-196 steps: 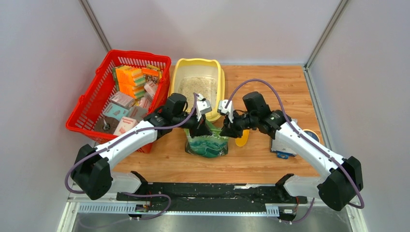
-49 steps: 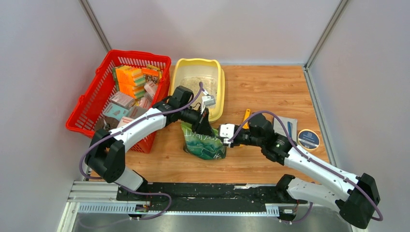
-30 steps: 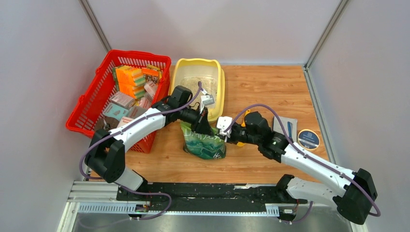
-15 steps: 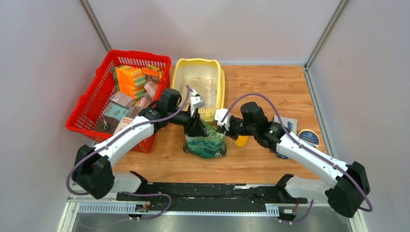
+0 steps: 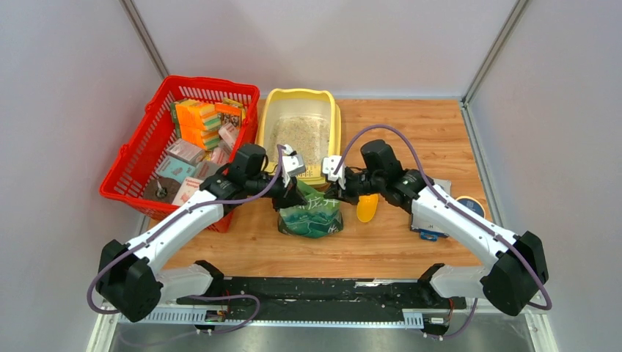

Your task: Fill the litter box with clean litter

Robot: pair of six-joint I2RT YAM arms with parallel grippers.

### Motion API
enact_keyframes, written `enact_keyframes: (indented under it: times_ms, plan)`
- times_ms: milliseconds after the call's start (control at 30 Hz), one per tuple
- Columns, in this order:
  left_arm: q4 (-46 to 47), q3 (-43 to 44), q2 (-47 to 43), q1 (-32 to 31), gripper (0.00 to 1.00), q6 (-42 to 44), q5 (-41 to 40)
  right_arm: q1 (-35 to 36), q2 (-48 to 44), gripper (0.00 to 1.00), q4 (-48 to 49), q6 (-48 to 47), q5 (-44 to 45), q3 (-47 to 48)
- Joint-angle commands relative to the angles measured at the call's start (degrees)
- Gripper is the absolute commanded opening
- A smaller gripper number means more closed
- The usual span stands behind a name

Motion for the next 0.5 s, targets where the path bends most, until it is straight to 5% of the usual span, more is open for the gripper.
enact_keyframes:
  times_ms: [0,133,467]
  plan:
    - [-8.11,0.19,-5.16,0.26,0.29,5.61,-1.1,-2.2,-2.4,0.0,-0.97,-2.96,-1.51,1.11]
    - [-1.2,0.46,-8.15,-1.05,0.66,7.55,-3.11,-2.29,-2.48,0.0,-0.46,-1.65,-5.02,1.02]
    - [3.31,8.62,7.03,-5.36,0.71,12.92,0.57,-2.64,-5.12,0.0,3.42,3.71,-6.17,-1.35]
